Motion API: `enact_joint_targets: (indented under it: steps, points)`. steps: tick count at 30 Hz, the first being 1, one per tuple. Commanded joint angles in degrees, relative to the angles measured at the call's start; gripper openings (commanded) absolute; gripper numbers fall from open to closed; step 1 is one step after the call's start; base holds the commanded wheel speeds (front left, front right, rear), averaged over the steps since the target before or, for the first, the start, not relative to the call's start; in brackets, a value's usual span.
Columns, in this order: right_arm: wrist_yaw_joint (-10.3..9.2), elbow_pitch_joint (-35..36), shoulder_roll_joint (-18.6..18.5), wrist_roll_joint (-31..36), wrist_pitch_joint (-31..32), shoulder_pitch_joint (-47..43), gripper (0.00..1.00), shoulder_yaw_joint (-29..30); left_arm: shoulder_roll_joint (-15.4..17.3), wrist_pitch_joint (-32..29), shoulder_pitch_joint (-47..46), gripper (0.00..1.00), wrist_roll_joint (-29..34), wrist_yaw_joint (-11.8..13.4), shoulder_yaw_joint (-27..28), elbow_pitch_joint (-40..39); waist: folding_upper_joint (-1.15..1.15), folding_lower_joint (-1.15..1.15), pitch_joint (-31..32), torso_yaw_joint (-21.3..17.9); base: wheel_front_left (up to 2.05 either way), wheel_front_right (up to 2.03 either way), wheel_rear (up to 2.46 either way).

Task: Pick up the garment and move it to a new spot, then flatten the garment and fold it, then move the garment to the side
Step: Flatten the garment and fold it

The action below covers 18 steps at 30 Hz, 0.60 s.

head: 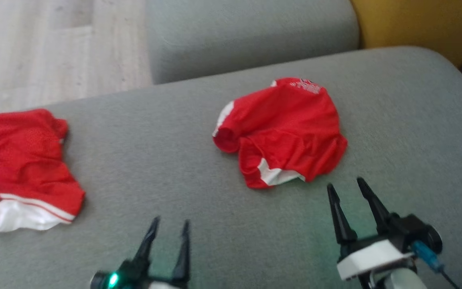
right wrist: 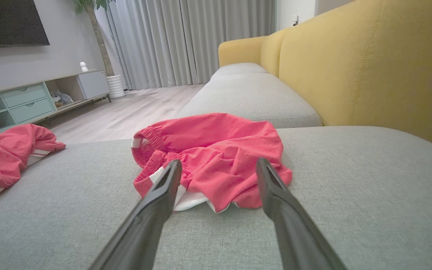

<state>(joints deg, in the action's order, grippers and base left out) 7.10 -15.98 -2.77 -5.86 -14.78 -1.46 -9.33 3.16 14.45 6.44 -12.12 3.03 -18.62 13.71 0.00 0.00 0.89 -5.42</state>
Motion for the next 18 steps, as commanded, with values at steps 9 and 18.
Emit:
enact_joint_targets:
  steps: [9, 18]
  points:
    - [0.39, 4.2, -0.1, -0.8, -0.2, 7.4, 1.0, -3.2, -0.3, -1.5, -24.4, 1.0, -1.9, -4.7, -9.1, 13.4, 0.0, 0.0, -9.3, -8.8, 0.0, 0.0, 0.0]
    - [0.39, 4.4, -0.1, -2.8, -0.2, 9.0, 1.0, -4.3, -0.3, -6.5, -36.0, 1.0, -1.8, -7.0, -13.6, 22.1, 0.0, 0.0, -12.4, -13.8, 0.0, 0.0, 0.0]
